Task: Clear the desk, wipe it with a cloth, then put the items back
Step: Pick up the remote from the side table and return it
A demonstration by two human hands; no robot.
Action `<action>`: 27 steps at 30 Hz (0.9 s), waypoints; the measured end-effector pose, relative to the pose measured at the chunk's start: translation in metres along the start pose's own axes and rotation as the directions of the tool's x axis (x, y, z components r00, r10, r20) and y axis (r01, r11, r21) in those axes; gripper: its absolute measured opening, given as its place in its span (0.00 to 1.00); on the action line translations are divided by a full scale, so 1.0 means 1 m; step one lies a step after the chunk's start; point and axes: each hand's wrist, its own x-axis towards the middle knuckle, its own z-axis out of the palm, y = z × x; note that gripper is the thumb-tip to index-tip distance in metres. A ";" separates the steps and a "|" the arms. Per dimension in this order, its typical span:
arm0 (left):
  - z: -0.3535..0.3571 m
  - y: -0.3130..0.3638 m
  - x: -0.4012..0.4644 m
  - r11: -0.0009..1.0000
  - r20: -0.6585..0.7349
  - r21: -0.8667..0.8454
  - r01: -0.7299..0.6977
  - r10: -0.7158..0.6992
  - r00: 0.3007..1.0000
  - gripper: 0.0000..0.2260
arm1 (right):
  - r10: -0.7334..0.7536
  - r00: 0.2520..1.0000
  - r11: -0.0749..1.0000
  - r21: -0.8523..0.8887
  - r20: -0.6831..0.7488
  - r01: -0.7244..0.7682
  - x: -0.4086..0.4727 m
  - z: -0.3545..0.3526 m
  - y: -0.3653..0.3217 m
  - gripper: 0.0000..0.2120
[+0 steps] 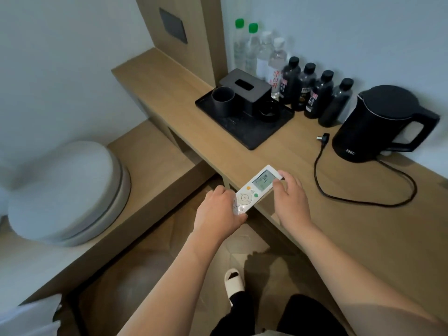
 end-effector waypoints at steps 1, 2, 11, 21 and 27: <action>-0.006 -0.002 0.016 1.000 0.004 -0.002 -0.020 0.020 1.000 0.23 | 0.005 1.000 1.000 0.007 -0.021 -0.005 0.012 0.003 -0.006 0.21; -0.011 -0.001 0.031 0.999 0.010 -0.005 -0.038 0.038 0.999 0.23 | 0.007 0.999 1.000 0.011 -0.047 -0.006 0.023 0.005 -0.012 0.21; -0.012 0.040 0.141 0.992 0.096 0.030 -0.125 0.122 0.988 0.22 | 0.154 0.973 0.987 0.069 -0.174 -0.144 0.126 -0.001 -0.016 0.24; 0.017 0.090 0.248 0.983 0.176 0.143 -0.112 0.086 0.981 0.25 | 0.204 0.961 0.975 -0.055 -0.186 -0.217 0.260 -0.015 -0.003 0.21; 0.057 0.104 0.298 0.987 0.237 0.136 -0.088 0.054 0.970 0.26 | 0.218 0.962 0.963 -0.123 -0.162 -0.239 0.316 -0.010 0.028 0.22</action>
